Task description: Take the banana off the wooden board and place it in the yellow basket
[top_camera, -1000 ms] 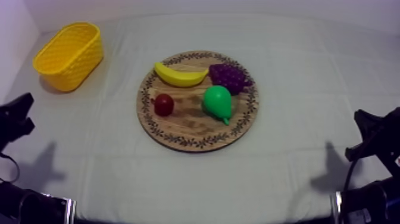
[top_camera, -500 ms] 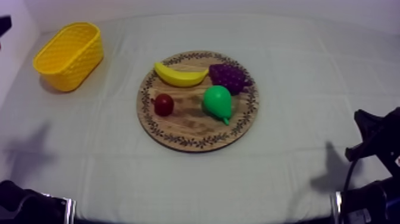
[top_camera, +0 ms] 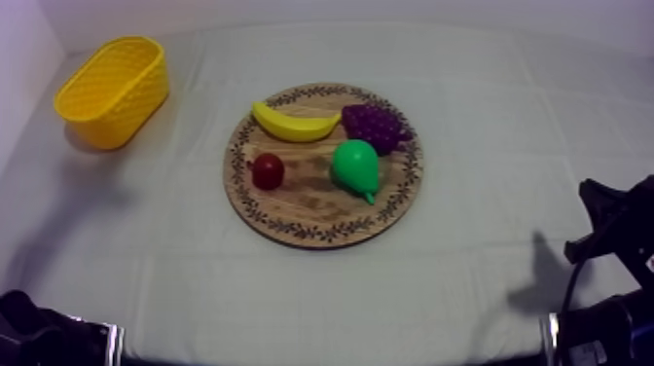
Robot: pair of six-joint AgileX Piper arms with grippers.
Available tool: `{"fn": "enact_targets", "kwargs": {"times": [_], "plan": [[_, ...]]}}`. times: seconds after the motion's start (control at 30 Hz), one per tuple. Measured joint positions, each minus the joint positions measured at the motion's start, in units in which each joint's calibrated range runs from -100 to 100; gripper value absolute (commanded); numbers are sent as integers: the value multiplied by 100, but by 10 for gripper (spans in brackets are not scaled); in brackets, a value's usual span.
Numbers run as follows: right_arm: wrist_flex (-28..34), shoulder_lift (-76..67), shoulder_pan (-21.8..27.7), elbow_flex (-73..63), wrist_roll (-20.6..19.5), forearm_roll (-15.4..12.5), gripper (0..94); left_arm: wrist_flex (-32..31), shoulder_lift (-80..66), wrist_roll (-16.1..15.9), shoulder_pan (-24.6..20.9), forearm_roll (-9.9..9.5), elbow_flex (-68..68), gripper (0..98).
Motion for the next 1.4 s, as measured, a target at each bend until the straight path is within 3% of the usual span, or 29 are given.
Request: {"fn": "enact_targets", "kwargs": {"times": [0.33, 0.53, 0.83, 1.13, 1.4], "plan": [[1, 0, 0, 0, 0, 0, 6, 742, 1704, -725, 218, 465, -1382, 0], [1, 0, 0, 0, 4, 0, 6, 1184, 2606, -1070, 435, 451, -2087, 0], [1, 0, 0, 0, 4, 0, 6, 1958, 3690, -1259, 781, 56, -2755, 0], [1, 0, 0, 0, 5, 0, 6, 2530, 4143, -1309, 1107, -545, -2763, 0], [1, 0, 0, 0, 5, 0, 6, 2664, 4260, -1235, 1271, -784, -2398, 0]]}}
